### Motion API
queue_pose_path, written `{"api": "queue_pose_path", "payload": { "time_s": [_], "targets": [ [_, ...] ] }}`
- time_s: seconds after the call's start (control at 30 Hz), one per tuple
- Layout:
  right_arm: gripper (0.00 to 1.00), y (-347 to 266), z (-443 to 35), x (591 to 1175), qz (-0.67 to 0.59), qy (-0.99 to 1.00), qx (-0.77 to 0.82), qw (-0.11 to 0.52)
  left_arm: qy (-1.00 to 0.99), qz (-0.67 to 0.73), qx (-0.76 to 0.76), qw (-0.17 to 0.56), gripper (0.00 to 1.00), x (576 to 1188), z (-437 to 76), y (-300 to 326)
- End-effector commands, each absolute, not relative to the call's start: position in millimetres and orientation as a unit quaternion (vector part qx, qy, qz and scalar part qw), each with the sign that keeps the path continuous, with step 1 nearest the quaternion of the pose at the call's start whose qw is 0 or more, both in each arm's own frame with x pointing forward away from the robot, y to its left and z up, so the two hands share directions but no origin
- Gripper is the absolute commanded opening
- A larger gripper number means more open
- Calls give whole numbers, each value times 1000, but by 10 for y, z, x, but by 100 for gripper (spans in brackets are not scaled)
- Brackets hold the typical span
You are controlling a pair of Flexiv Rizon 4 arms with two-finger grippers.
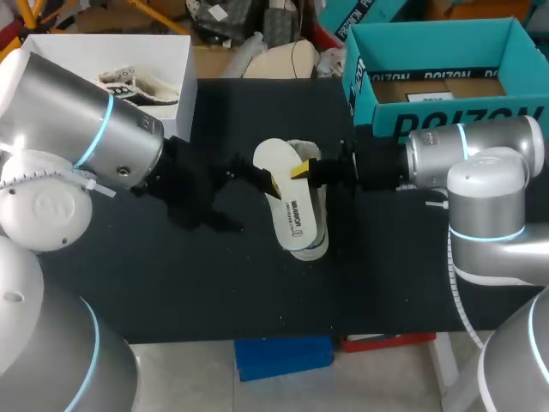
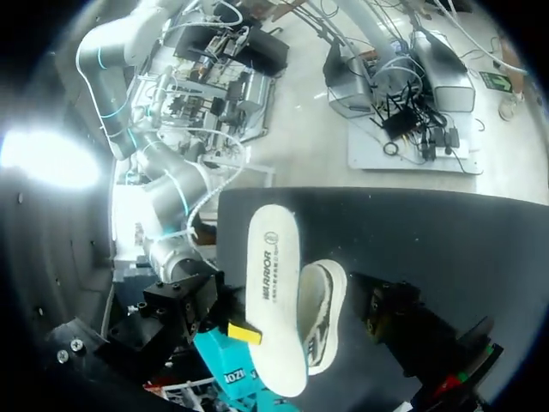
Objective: Take the shoe out of the shoebox, open the shoe tongue, remove and reinsert the insole, then place the shoe into the shoebox
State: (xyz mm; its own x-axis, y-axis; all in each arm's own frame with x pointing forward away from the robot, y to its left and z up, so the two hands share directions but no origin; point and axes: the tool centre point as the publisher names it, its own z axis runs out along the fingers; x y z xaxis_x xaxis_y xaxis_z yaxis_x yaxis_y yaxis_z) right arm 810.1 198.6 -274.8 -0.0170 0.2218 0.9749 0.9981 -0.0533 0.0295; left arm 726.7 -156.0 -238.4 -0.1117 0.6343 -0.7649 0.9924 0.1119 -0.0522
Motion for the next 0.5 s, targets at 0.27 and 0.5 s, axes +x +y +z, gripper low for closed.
{"api": "queue_pose_path", "payload": {
  "time_s": [0.27,0.5],
  "targets": [
    [0,1995,-2754,8095,-462,-543,-561,420,592,-393,495,500,100,7436,-2645,-1556],
    [0,1995,-2754,8095,-462,-543,-561,420,588,-402,489,504,100,7453,-2685,-1569]
  ]
}}
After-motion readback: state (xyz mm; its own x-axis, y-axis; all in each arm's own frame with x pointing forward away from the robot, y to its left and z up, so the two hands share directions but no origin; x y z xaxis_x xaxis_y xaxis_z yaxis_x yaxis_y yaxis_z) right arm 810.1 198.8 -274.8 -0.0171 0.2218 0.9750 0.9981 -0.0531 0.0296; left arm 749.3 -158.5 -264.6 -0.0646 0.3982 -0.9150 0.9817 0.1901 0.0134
